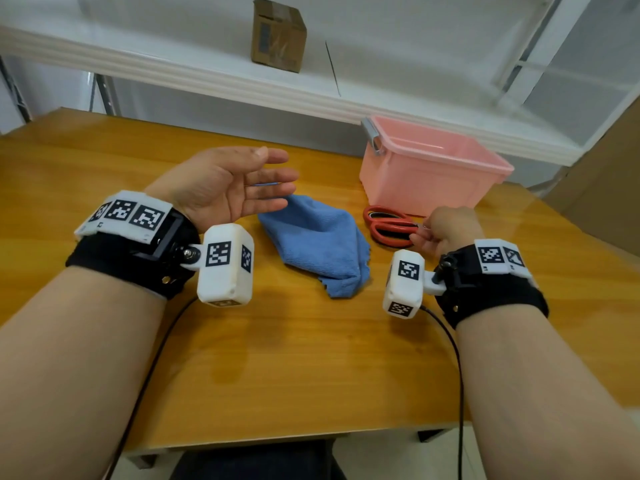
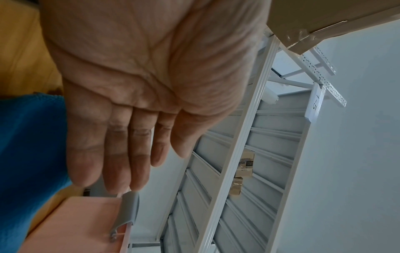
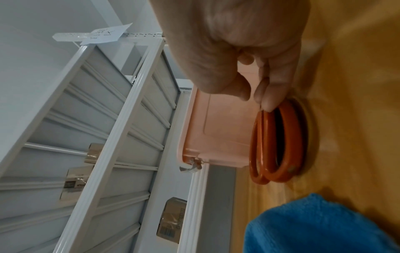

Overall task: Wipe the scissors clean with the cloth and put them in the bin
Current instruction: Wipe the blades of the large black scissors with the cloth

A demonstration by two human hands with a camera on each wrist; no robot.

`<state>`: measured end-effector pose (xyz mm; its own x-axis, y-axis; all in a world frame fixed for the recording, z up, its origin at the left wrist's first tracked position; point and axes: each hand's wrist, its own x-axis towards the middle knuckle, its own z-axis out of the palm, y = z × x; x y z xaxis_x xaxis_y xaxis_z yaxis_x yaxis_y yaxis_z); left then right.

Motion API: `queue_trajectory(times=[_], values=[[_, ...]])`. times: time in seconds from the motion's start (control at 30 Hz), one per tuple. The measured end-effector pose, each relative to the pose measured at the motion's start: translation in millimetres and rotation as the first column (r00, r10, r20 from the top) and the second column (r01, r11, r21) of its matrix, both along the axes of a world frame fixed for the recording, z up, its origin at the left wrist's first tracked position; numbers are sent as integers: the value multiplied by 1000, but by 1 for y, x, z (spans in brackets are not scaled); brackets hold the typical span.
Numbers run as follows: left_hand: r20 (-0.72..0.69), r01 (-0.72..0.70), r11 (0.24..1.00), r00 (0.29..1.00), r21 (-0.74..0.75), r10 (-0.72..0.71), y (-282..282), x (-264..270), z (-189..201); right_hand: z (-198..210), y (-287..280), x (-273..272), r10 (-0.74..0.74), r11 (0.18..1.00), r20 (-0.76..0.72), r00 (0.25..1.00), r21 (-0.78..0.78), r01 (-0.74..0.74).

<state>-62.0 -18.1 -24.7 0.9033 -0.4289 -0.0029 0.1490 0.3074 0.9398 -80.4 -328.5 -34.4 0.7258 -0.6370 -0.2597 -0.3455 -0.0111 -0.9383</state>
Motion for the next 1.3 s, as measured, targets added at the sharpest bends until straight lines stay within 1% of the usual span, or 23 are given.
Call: queue_trajectory(times=[0.07,0.13,0.2,0.33,0.47,0.6,0.73,0.83,0.9,0.97,1.13,1.2,1.23,1.3], values=[[-4,4,1000,1000,-1,-4,0,0,0,9,3,1,-53,998,-31,998,-32,52],[-5,7,1000,1000,-1,-7,1,0,0,16,9,4,-51,997,-12,999,-58,50],[-9,8,1000,1000,-5,-8,1,0,0,24,19,5,-39,998,6,999,-52,40],[-33,-7,999,999,-32,6,6,0,2,38,51,10,85,995,18,996,43,-85],[-116,-88,995,990,-51,82,18,3,6,41,98,27,252,967,147,956,-75,-243],[-248,-212,971,952,-108,180,49,7,13,43,152,35,509,854,98,855,-178,-488],[-347,-327,932,901,-154,259,93,13,9,40,195,38,641,738,-32,767,-250,-627],[-399,-372,905,877,-206,269,110,16,2,29,218,39,720,624,-179,671,-258,-738],[-416,-390,895,866,-217,277,113,17,1,16,230,44,740,551,-280,612,-270,-790],[-431,-409,887,854,-214,291,115,19,1,7,239,47,730,466,-384,565,-325,-823],[-463,-437,860,839,-264,285,122,19,-3,7,250,46,675,250,-560,480,-438,-863],[-471,-442,853,836,-277,280,122,19,-4,8,250,49,661,218,-580,475,-457,-862],[-472,-443,852,836,-278,280,122,19,-4,9,249,50,661,223,-572,487,-469,-854],[-468,-446,851,836,-277,286,120,19,-3,10,246,52,667,280,-517,536,-492,-824]])
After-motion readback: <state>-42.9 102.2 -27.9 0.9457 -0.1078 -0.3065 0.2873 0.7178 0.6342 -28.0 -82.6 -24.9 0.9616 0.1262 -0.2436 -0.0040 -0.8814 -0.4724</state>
